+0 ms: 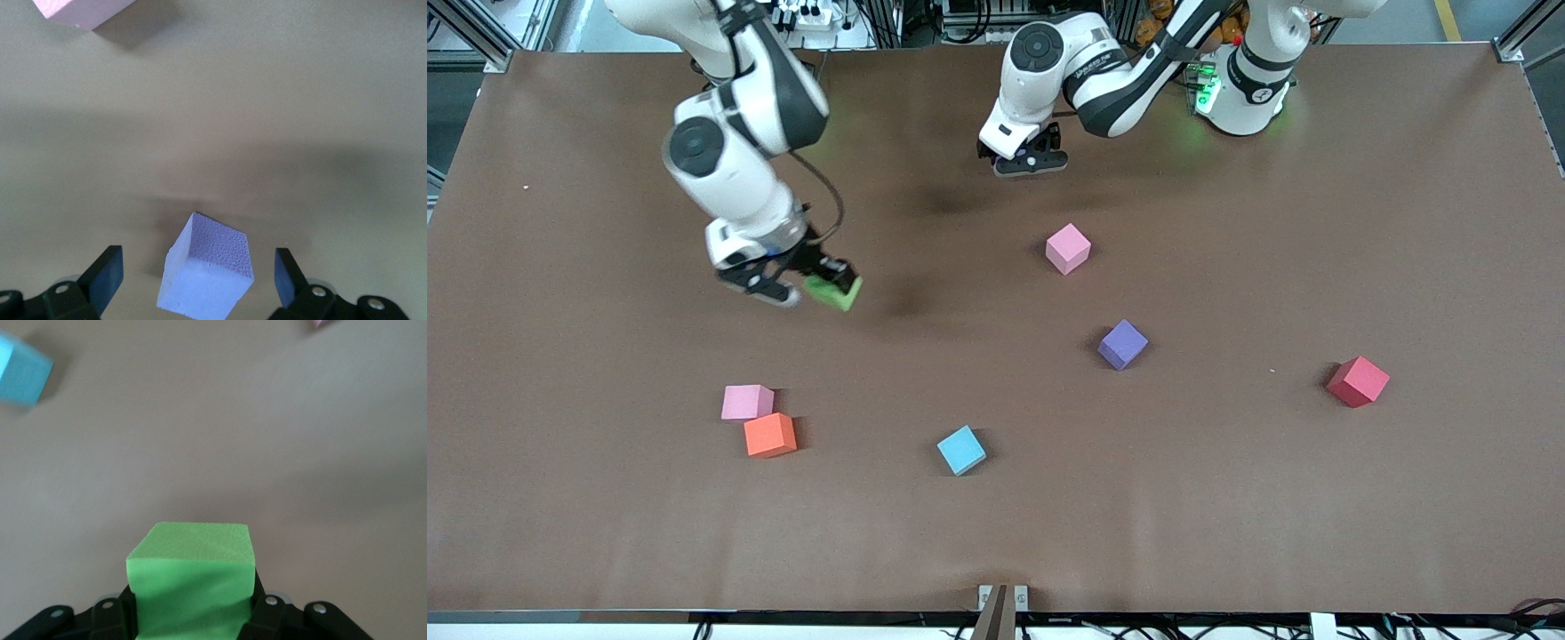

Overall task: Arrange blocks into number 1
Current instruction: 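Place the green cube beside purple with the right gripper while the left gripper reaches pink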

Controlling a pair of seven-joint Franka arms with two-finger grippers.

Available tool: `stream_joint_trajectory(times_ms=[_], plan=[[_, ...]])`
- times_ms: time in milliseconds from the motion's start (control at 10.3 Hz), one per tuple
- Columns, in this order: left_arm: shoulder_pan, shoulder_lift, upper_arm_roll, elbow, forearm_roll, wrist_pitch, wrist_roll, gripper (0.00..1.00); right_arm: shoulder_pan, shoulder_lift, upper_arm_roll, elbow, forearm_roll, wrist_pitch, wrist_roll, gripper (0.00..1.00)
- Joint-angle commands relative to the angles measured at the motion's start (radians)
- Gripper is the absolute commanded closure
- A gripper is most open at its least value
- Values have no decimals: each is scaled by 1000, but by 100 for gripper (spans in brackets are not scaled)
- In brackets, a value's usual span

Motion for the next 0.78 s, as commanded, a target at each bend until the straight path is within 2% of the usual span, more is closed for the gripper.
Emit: stream_joint_trajectory(times_ms=[0, 194, 291, 486, 680], plan=[[114, -57, -5, 0, 12, -43, 31, 0, -14, -67, 19, -72, -12, 12, 39, 41], [270, -90, -5, 1, 15, -95, 178, 0, -14, -67, 19, -76, -18, 11, 41, 41], [309, -91, 1, 1, 9, -100, 229, 0, -3, -67, 19, -76, -19, 11, 44, 41], [301, -66, 47, 12, 8, -99, 248, 0, 46, -55, 22, -75, -19, 18, 74, 41], [243, -16, 108, 46, 6, -97, 245, 0, 109, -35, 36, -73, -19, 41, 148, 41]])
